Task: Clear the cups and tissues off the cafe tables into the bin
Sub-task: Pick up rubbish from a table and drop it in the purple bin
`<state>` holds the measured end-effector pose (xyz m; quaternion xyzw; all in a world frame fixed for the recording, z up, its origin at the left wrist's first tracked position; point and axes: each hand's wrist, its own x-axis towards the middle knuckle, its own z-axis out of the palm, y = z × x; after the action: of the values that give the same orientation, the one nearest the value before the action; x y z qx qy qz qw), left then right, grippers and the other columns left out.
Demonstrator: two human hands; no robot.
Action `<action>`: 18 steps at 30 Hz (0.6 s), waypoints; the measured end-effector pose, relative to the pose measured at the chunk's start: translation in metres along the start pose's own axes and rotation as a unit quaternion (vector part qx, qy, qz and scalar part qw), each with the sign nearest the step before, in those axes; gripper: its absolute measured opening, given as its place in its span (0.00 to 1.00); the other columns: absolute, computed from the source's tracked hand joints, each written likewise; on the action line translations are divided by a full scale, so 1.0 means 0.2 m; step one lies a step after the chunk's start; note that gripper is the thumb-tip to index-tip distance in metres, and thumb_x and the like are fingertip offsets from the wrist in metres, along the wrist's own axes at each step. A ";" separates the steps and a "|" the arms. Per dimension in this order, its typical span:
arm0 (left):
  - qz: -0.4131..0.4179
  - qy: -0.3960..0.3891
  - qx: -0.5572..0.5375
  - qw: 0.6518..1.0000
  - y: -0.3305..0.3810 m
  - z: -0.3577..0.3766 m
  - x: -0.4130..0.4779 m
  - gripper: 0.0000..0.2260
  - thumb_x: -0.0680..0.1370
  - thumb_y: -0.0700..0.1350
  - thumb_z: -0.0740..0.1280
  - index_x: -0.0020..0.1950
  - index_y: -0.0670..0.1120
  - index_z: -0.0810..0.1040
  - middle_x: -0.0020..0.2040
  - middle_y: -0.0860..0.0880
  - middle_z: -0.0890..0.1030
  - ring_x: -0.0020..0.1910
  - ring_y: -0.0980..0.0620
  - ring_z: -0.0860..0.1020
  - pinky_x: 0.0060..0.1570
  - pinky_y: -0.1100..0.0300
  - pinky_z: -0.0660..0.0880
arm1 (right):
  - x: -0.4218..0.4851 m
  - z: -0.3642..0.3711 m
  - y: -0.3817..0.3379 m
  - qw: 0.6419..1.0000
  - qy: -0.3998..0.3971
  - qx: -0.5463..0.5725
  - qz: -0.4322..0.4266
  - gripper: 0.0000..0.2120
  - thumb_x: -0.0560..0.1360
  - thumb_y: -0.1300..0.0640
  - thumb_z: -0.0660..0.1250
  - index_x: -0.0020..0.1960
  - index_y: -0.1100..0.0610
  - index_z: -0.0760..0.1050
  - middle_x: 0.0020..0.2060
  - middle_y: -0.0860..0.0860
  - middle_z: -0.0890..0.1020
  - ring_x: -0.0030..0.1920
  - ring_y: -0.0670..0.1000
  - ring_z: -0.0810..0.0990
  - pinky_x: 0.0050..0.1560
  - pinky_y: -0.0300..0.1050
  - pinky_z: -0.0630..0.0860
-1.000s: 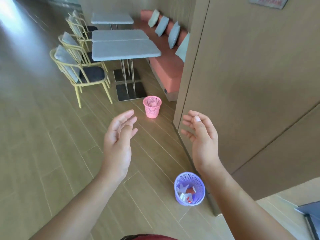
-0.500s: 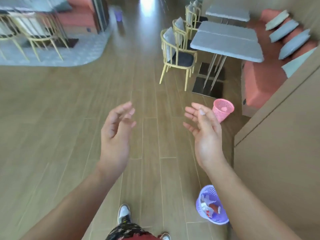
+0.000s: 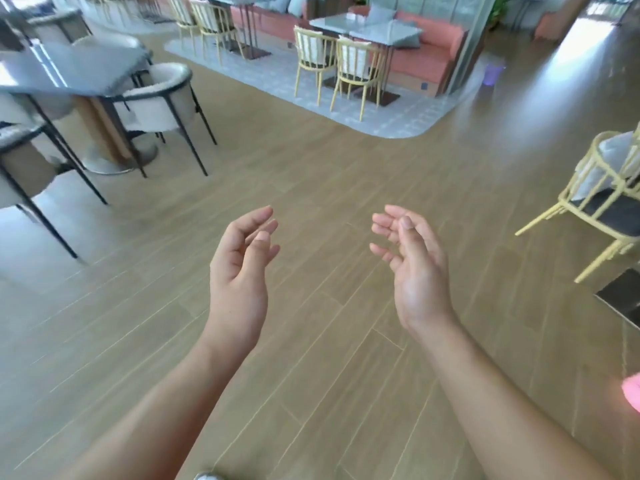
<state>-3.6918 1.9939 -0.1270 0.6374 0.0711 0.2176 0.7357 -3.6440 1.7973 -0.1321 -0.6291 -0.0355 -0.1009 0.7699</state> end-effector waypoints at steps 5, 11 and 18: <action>0.020 0.091 0.021 0.995 0.09 -0.65 0.19 0.12 0.86 0.39 0.59 0.66 0.45 0.79 0.63 0.55 0.82 0.67 0.54 0.79 0.65 0.48 0.77 | 0.02 0.74 0.16 0.995 -0.098 0.012 0.016 0.16 0.77 0.43 0.65 0.60 0.50 0.80 0.55 0.49 0.85 0.61 0.49 0.82 0.59 0.50 0.78; 0.052 0.197 0.034 0.979 0.20 -1.44 0.35 0.12 0.83 0.44 0.61 0.64 0.47 0.79 0.63 0.53 0.82 0.67 0.52 0.79 0.65 0.47 0.77 | -0.09 1.64 0.32 0.979 -0.202 0.040 0.015 0.19 0.75 0.39 0.65 0.59 0.50 0.81 0.54 0.48 0.86 0.60 0.49 0.83 0.60 0.51 0.80; 0.076 0.299 0.064 0.949 0.31 -2.14 0.37 0.15 0.81 0.46 0.61 0.65 0.46 0.79 0.63 0.54 0.82 0.67 0.52 0.79 0.64 0.48 0.77 | -0.29 2.43 0.47 0.945 -0.319 0.063 0.033 0.19 0.75 0.40 0.66 0.59 0.51 0.81 0.55 0.50 0.86 0.62 0.51 0.83 0.61 0.54 0.80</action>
<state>-3.8041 2.4175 -0.1296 0.5922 0.2529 0.4489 0.6195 -3.6460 2.2948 -0.1324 -0.5790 -0.2653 0.1331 0.7594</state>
